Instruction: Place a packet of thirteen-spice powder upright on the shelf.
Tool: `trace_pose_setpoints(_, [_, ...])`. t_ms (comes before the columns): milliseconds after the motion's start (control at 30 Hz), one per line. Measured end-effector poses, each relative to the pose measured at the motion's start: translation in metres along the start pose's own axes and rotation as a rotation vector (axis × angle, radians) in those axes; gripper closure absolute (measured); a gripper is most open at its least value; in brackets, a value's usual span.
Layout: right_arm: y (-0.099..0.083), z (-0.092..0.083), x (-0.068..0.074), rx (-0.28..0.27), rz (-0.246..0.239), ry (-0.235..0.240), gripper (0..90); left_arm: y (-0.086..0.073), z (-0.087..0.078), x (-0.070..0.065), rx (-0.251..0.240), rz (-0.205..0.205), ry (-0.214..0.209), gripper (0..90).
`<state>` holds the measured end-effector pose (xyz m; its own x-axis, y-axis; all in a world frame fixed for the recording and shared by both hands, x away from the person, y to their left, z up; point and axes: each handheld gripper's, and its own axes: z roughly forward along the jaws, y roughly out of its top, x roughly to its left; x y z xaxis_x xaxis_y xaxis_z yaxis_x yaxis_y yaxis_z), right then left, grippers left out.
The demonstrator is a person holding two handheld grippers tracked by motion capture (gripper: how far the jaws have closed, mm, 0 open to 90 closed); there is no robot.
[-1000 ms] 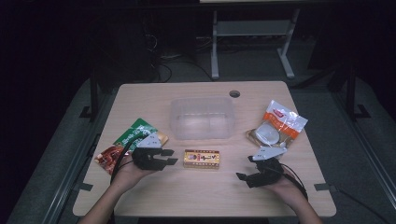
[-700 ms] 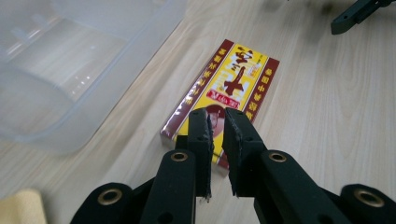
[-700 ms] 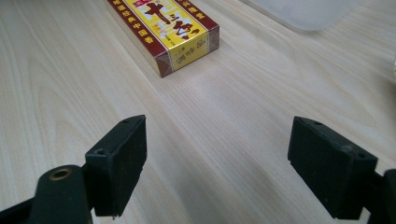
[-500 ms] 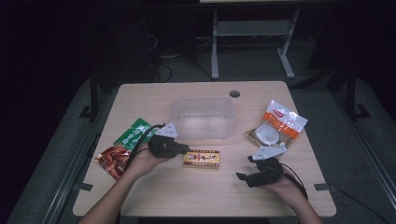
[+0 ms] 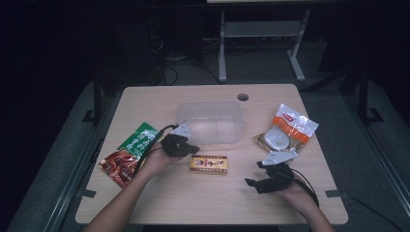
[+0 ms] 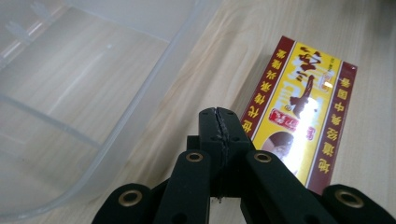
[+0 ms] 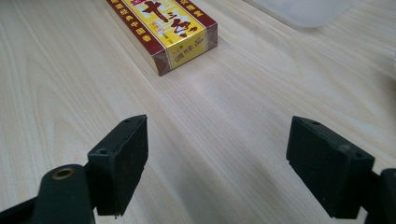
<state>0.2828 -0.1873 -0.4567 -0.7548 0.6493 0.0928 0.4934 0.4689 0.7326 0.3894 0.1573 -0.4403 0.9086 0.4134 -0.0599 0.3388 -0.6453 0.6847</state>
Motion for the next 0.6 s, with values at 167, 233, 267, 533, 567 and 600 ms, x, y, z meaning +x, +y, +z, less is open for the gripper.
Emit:
trace_pose_setpoints(167, [0.000, 0.000, 0.001, 0.005, 0.002, 0.004, 20.8, -0.005, 0.000, 0.003, 0.022, -0.010, -0.018, 89.8])
trace_pose_setpoints(233, [0.000, 0.000, 0.001, 0.004, 0.003, 0.005, 20.8, -0.005, -0.001, 0.002, 0.017, -0.017, -0.021, 89.8])
trace_pose_setpoints(267, [0.000, 0.000, 0.001, 0.002, 0.002, 0.005, 20.8, -0.006, -0.003, 0.002, 0.016, -0.013, -0.026, 89.8])
trace_pose_setpoints(533, [0.000, -0.001, 0.001, -0.002, 0.004, 0.006, 20.8, -0.011, -0.015, -0.002, -0.014, 0.013, -0.011, 89.8])
trace_pose_setpoints(567, [0.000, 0.000, 0.001, 0.001, 0.001, 0.005, 20.8, -0.010, -0.015, 0.001, -0.028, 0.004, -0.008, 89.8])
trace_pose_setpoints(600, [0.000, 0.000, 0.001, 0.005, 0.002, 0.004, 20.8, -0.009, -0.013, 0.003, -0.032, -0.009, -0.012, 89.8])
